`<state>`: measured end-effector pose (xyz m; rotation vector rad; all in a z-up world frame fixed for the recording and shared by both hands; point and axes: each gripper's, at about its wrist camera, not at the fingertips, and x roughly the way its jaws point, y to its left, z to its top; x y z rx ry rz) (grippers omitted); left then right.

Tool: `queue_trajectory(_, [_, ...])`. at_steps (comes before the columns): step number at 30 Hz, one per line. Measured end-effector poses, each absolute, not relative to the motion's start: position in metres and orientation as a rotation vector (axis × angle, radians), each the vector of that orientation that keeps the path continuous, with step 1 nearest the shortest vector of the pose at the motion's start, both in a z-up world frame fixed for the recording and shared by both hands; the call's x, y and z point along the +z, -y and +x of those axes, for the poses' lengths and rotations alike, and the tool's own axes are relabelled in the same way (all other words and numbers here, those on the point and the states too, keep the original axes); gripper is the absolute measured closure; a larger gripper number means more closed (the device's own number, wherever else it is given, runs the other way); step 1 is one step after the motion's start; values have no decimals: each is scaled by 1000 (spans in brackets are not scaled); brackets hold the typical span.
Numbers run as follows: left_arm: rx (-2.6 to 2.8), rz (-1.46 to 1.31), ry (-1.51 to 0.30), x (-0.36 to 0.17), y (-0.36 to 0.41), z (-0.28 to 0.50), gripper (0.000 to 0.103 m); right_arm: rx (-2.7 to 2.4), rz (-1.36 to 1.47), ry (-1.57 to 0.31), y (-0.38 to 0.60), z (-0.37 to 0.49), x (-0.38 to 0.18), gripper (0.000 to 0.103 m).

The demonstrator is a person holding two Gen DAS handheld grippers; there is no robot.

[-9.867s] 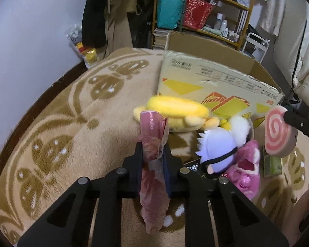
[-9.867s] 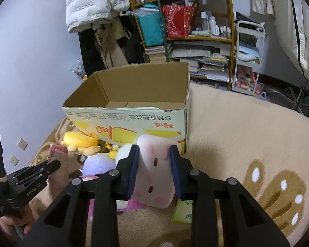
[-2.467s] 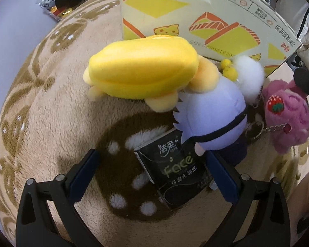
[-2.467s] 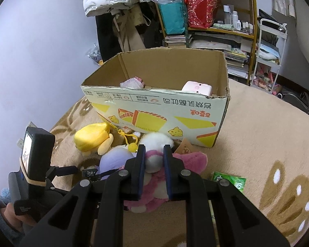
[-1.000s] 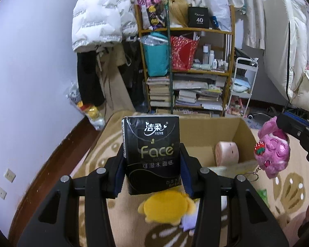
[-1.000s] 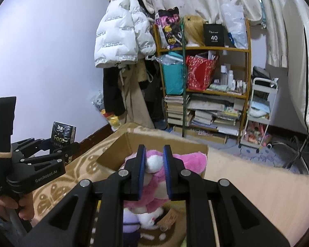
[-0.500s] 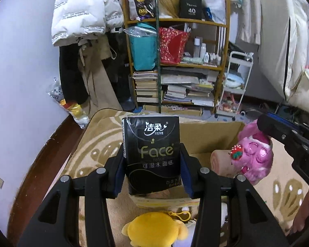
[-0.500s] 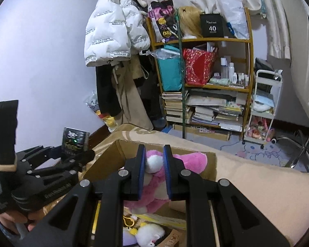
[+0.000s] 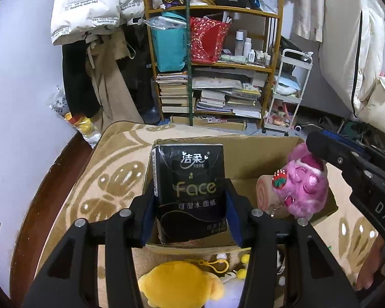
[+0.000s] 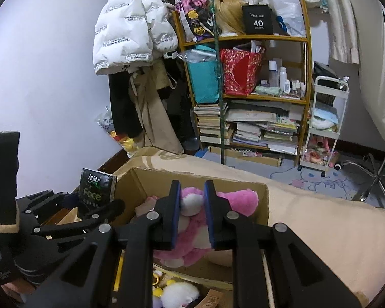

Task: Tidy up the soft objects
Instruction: 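Lift and carry the tissue pack and pink bear over the box, then open both grippers to drop the tissue pack and bear into the box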

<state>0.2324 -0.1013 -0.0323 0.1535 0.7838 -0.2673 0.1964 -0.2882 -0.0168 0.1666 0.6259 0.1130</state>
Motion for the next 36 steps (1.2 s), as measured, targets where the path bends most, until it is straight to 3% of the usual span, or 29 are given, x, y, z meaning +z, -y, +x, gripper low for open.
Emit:
queue_trajectory(2, [-257, 161, -788, -32, 102, 234, 56, 117, 177, -636, 290, 197, -18, 81])
queue_trajectory(7, [-245, 152, -797, -30, 98, 234, 45, 108, 201, -628, 297, 196, -15, 77])
queue_trajectory(14, [-212, 122, -768, -14, 85, 229, 13, 105, 197, -631, 302, 184, -5, 36])
queue_trajectory(18, [-188, 108, -775, -8, 76, 227, 9, 101, 204, -634, 306, 173, -2, 26])
queue_trajectory(20, [-195, 99, -777, -5, 72, 223, 8, 89, 207, -641, 308, 168, -1, 11])
queue_trajectory(23, [-204, 87, -784, -1, 66, 216, 7, 70, 210, -624, 311, 156, 3, 3])
queue_trajectory(36, [-195, 106, -789, -8, 54, 180, 4, 52, 222, -666, 316, 121, 2, 0])
